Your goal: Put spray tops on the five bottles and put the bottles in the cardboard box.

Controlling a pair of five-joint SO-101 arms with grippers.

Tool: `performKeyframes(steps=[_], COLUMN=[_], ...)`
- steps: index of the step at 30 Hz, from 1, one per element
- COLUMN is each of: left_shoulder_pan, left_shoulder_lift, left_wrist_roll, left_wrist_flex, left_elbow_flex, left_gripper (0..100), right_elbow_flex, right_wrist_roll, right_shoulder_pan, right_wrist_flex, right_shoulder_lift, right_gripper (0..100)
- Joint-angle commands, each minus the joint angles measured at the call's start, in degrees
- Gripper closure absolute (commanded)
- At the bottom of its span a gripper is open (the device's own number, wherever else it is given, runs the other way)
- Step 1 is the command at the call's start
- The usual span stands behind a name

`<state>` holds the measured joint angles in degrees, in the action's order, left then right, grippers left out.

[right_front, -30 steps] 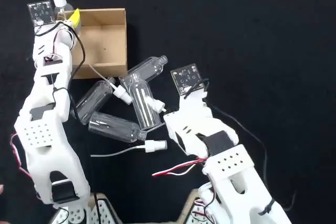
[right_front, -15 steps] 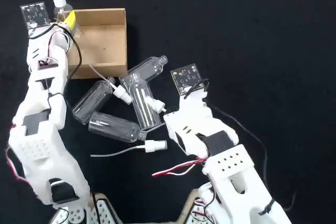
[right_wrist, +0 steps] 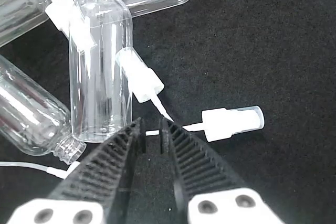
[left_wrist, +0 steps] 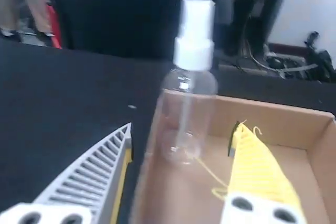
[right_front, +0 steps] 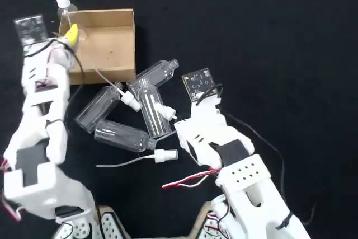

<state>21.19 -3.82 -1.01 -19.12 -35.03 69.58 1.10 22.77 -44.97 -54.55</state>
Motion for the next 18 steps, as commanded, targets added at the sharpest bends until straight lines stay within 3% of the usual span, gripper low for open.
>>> performKeyframes(steps=[1,11,18], left_shoulder_pan=[4.62,9.27,9.27], left_shoulder_lift=[10.37,26.37,42.37], left_wrist_roll=[0.18,0.18,0.44], left_wrist_flex=[-0.26,18.20,42.99], left_elbow_flex=[-5.23,-18.42,-23.08], left_gripper=[70,70,70], right_elbow_flex=[-0.22,-0.48,-5.49], right_wrist_roll=[-0.62,-0.62,-0.62], right_shoulder_pan=[0.70,0.88,2.20], right_wrist_flex=[1.14,0.97,-2.37], right_shoulder_lift=[-0.66,-0.66,-0.40], right_gripper=[93.9,93.9,93.9])
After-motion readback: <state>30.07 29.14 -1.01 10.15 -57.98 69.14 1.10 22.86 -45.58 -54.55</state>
